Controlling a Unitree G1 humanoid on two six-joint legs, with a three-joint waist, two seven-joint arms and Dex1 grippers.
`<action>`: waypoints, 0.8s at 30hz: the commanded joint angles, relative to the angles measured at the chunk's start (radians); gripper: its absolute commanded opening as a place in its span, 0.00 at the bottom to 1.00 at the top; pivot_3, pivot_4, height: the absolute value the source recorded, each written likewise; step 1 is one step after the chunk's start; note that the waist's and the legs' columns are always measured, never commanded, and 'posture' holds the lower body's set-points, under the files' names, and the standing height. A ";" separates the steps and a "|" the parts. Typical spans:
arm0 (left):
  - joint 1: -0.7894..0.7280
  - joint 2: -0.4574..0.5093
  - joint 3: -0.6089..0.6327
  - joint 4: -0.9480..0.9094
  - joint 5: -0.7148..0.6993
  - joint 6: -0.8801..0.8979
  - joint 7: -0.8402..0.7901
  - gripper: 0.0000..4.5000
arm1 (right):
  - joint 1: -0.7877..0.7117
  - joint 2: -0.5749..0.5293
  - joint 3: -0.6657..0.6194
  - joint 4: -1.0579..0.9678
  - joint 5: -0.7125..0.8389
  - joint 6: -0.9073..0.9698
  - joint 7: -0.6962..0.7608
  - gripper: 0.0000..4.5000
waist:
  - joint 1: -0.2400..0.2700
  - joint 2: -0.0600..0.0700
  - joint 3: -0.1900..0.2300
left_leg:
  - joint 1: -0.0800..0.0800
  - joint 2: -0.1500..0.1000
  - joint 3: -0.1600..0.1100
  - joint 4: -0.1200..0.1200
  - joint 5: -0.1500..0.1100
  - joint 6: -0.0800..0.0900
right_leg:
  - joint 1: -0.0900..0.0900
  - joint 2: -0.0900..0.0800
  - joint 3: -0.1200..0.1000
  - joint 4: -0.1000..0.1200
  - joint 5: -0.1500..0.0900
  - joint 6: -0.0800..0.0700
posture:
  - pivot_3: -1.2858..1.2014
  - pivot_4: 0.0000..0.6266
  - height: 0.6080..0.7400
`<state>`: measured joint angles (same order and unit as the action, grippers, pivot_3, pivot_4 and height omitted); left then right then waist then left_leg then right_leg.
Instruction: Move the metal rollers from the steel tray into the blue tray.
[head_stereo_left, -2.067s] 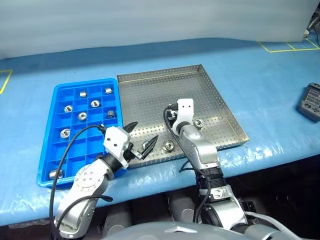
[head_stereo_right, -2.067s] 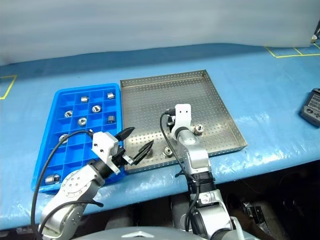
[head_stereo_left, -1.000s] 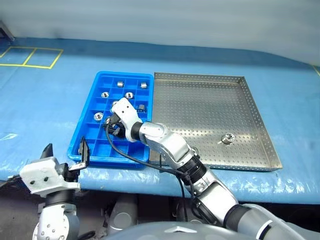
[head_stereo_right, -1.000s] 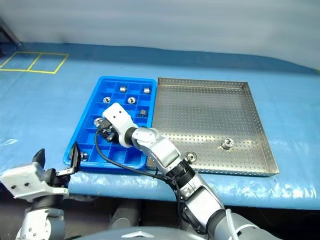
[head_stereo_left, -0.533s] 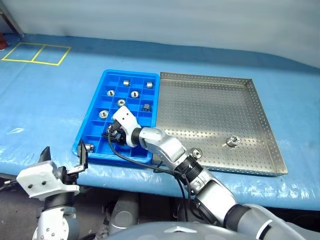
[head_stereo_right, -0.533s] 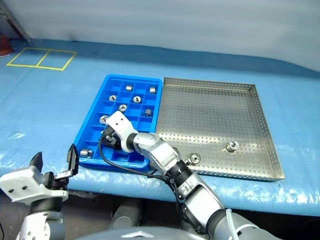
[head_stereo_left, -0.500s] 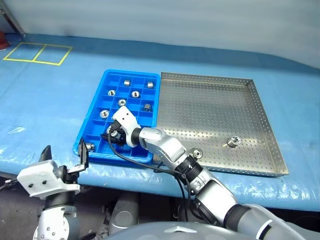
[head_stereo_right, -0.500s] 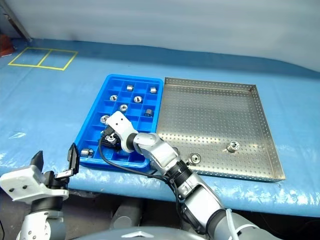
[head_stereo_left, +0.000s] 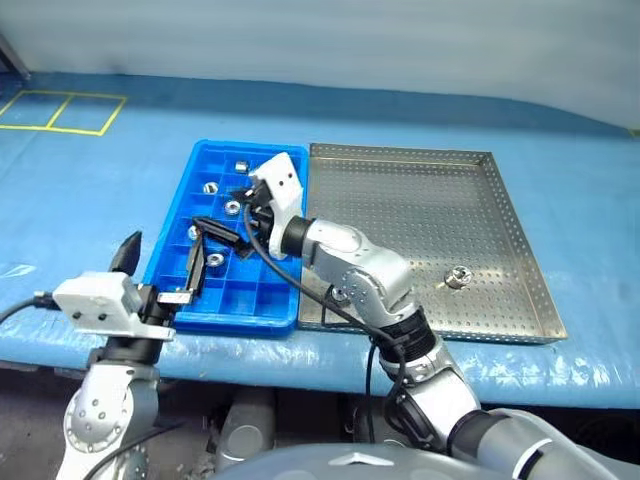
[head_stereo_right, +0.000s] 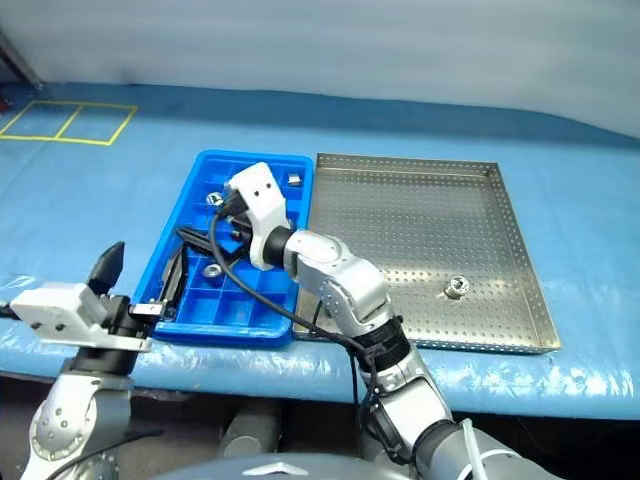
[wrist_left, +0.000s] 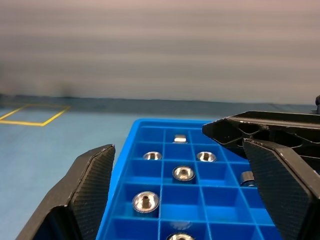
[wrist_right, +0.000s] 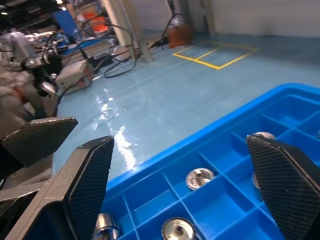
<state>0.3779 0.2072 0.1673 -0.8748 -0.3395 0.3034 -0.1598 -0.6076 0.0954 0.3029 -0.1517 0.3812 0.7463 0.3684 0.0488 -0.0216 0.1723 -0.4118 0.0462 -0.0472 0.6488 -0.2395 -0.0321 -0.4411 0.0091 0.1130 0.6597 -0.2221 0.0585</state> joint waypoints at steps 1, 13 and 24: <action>-0.065 0.058 -0.024 0.054 -0.051 0.066 -0.068 1.00 | 0.007 -0.034 -0.009 -0.131 -0.025 0.053 -0.050 0.99 | -0.026 0.000 0.000 | 0.000 0.000 0.000 0.001 0.000 0.000 | 0.000 0.000 0.000 0.000 0.000 0.000 | 0.53 0.24 1.00; -0.382 0.151 -0.111 0.259 -0.090 0.117 -0.227 1.00 | 0.181 -0.250 -0.184 -0.374 -0.054 0.279 -0.177 0.99 | -0.150 -0.001 -0.001 | 0.000 -0.001 0.000 0.002 0.000 0.000 | 0.001 0.000 0.002 0.001 0.006 0.008 | 0.46 0.24 1.00; -0.364 0.182 -0.176 0.272 -0.084 0.134 -0.316 1.00 | 0.297 -0.461 -0.226 -0.404 -0.154 0.413 -0.240 0.99 | -0.235 0.000 -0.001 | 0.000 -0.001 0.002 0.002 0.000 0.001 | 0.001 0.001 0.007 0.001 0.007 0.011 | 0.45 0.24 1.00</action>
<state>0.0095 0.3801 -0.0070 -0.5882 -0.4143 0.4351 -0.4650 -0.3130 -0.3608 0.1019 -0.5414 0.2649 1.1973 0.1631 -0.1862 -0.0213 0.1713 -0.4112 0.0452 -0.0455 0.6509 -0.2388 -0.0310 -0.4402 0.0106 0.1202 0.6611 -0.2149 0.0696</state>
